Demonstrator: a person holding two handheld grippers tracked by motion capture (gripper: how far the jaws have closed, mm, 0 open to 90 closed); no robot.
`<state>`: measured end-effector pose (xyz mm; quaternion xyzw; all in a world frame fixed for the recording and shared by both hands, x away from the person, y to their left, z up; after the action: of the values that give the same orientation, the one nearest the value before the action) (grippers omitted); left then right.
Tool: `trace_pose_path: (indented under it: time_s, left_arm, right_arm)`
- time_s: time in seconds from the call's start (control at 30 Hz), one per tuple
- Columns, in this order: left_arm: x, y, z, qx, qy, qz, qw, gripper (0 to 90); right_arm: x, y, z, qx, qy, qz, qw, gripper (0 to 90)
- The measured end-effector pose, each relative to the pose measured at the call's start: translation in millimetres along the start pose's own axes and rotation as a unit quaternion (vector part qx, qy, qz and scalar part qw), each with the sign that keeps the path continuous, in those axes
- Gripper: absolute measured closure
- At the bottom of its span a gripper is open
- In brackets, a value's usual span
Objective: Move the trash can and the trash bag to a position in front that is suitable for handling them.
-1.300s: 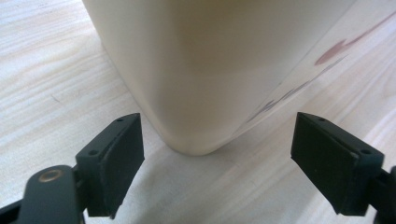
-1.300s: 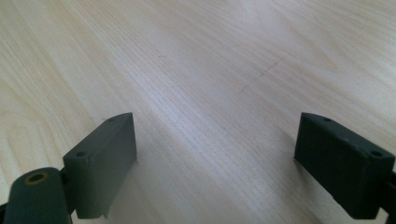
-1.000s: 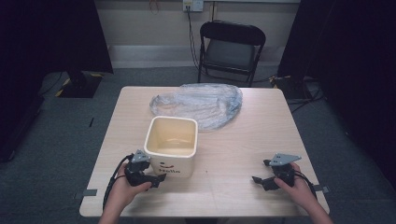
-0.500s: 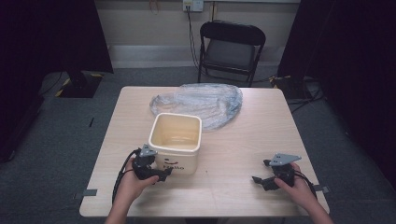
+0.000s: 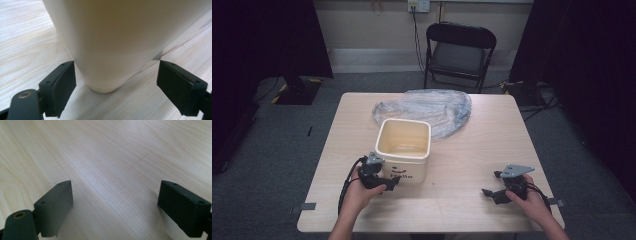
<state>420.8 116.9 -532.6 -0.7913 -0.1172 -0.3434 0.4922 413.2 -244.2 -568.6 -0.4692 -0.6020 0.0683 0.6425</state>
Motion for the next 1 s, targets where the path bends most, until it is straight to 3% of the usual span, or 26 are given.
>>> trace_pose_path:
  time_s: [1.0]
  left_arm:
    - [21.4, 25.7, -15.0, 0.012, -0.027, 0.004, 0.9996, 16.0]
  right_arm:
    - [-0.1, -0.2, 0.2, 0.002, -0.002, -0.001, 1.0, 11.8]
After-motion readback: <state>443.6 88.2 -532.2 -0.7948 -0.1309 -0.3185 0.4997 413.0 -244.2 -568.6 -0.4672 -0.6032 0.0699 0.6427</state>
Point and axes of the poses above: each handheld gripper's, and its own axes: y roughly forward along the jaws, x roughly out of its top, z roughly to its left, the point moved 10 cm from there along y, roughly forward along the jaws, and after that the axes turned 13 degrees about -y, right-handed, at the moved point
